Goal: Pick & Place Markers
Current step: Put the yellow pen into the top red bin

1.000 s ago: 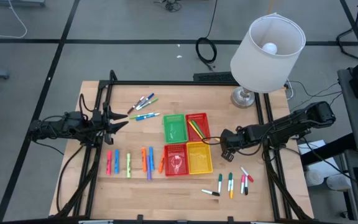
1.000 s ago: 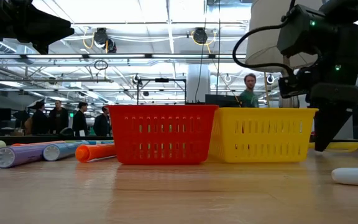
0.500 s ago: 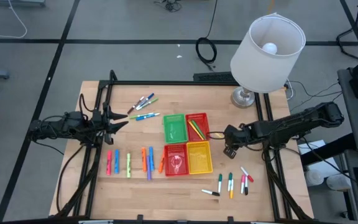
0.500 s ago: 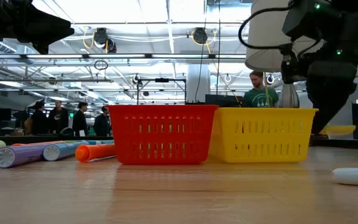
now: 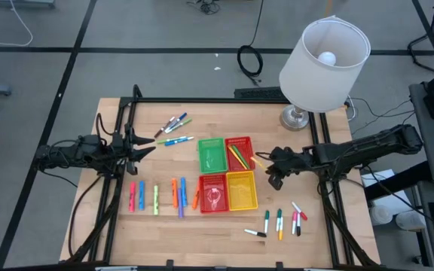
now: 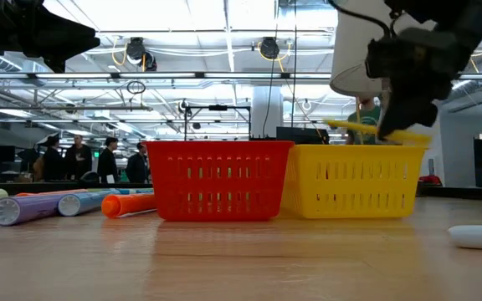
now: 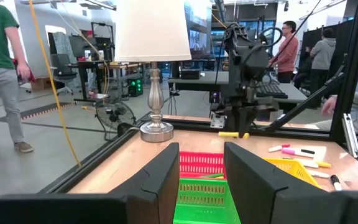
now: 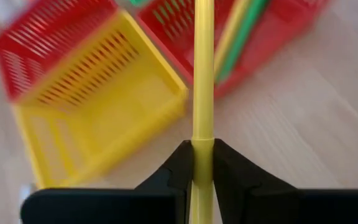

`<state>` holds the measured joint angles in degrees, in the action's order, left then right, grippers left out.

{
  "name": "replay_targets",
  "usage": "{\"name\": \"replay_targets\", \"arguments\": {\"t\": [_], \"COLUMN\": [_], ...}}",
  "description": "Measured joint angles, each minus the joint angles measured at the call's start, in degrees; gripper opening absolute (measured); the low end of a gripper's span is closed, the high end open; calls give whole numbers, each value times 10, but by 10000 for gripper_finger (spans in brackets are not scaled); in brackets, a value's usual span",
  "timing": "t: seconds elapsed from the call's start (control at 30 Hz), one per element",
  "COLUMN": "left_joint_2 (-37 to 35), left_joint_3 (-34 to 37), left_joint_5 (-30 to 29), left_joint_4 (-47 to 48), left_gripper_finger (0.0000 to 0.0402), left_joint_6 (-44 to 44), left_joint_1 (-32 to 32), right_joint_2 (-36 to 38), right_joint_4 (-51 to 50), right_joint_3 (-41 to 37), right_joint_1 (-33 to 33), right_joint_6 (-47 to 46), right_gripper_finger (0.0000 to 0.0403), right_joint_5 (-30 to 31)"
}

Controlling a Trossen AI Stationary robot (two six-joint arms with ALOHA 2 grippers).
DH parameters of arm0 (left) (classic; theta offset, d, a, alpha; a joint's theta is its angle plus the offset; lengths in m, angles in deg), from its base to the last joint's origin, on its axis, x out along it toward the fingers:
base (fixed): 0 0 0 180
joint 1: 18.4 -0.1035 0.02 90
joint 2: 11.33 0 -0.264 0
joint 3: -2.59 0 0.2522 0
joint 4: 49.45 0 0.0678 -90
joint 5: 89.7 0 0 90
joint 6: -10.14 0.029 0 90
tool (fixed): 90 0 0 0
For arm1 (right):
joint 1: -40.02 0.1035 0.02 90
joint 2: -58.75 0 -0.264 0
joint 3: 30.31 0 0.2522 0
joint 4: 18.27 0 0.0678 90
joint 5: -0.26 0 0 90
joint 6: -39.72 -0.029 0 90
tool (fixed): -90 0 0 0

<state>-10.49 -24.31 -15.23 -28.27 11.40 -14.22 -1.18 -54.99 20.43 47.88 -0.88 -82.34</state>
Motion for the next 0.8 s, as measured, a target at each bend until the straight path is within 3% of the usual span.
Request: {"name": "replay_targets", "arguments": {"t": [0.3,0.8], "left_joint_2": [0,0], "left_joint_3": [0,0], "left_joint_5": [0,0], "left_joint_4": [0,0], "left_gripper_finger": [134,134], "left_joint_6": [0,0], "left_joint_1": [0,0], "right_joint_2": [-13,-90], "right_joint_4": [119,301], "right_joint_3": [0,9], "right_joint_1": [-10,-84], "right_joint_6": [46,132], "right_gripper_finger": [36,36], "right_joint_5": [3,1]}}
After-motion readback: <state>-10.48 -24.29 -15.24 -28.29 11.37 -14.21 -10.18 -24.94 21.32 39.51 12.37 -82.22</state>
